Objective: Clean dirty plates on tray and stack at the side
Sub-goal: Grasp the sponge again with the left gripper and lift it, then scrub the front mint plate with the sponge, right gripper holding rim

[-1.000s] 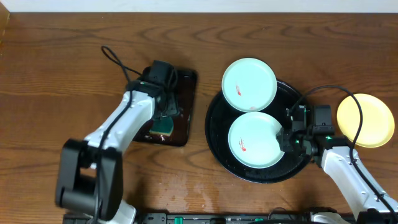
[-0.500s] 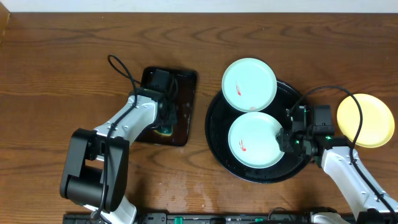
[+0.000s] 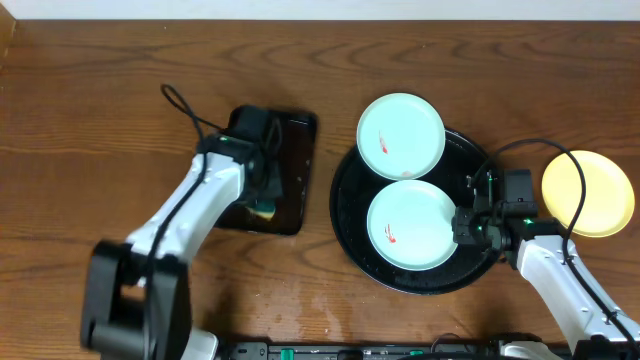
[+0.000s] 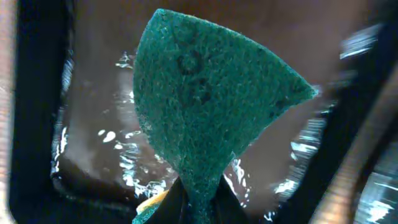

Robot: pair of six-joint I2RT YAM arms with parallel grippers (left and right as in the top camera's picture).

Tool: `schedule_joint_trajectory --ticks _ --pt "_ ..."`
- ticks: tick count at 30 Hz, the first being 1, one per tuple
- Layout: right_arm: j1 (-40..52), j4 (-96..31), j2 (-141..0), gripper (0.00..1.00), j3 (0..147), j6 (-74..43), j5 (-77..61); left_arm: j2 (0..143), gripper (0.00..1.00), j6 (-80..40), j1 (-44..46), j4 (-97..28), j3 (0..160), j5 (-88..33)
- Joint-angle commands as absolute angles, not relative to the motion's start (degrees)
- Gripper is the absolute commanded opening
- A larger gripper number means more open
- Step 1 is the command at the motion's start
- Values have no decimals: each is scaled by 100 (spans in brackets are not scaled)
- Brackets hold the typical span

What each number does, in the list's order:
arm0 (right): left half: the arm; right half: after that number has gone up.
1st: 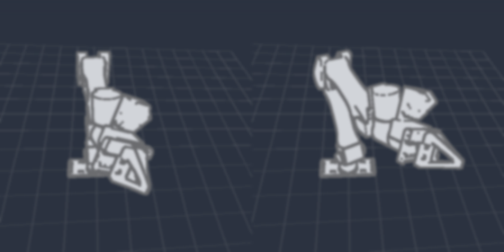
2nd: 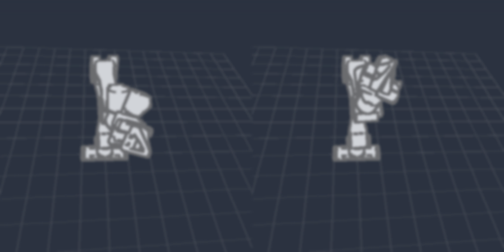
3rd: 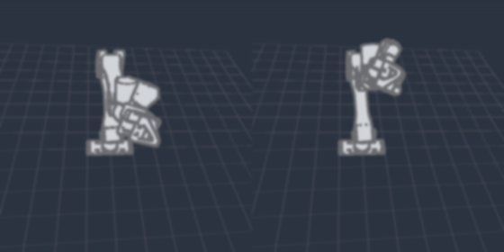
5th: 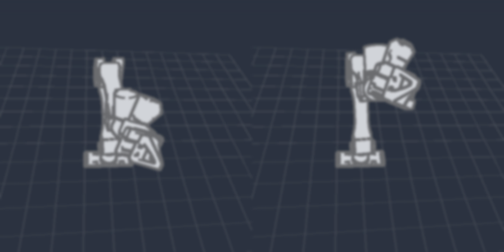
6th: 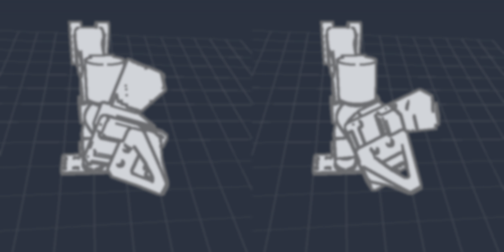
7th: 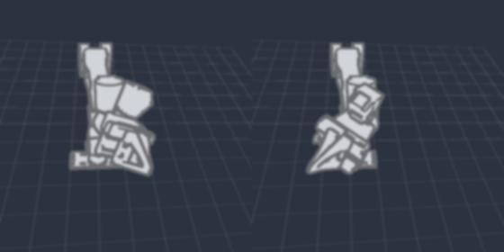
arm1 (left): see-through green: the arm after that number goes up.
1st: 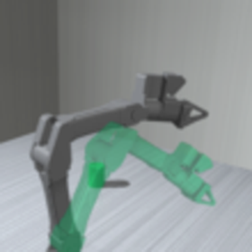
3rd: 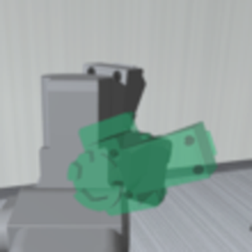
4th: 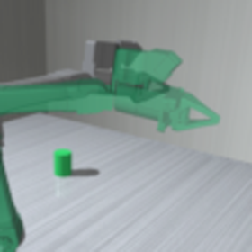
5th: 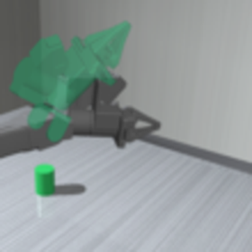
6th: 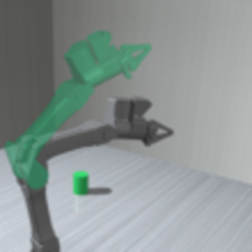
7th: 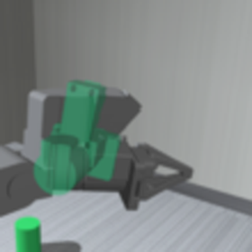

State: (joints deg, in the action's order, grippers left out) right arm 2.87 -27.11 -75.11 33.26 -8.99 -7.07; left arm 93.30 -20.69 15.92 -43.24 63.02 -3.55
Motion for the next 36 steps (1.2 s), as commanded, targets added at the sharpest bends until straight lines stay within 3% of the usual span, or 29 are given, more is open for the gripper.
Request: schedule_joint_trajectory --ticks 1,9,14,18,28,36 --pt "305 -2630 -7505 41 3326 -980 -613 8650 8 -1973 1811 -4346 6519 -757" --pt "309 -2344 -8182 36 3319 -980 -646 8042 8 -2285 2779 -4182 6517 -1002" --pt "309 -2143 -8619 2 3319 -1070 -801 8298 7 -2766 3345 -3861 6512 -1007" --pt "309 -2187 -8580 1 3321 -1125 -819 8696 7 -3345 3789 -3424 6512 -1041" --pt "309 -2237 -8451 1 3321 -1435 -821 10217 8 -4399 4630 -1756 6512 -2543" --pt "309 -2340 -8451 1 3321 -1435 -821 11161 8 -4049 4788 -1540 6512 -2270"
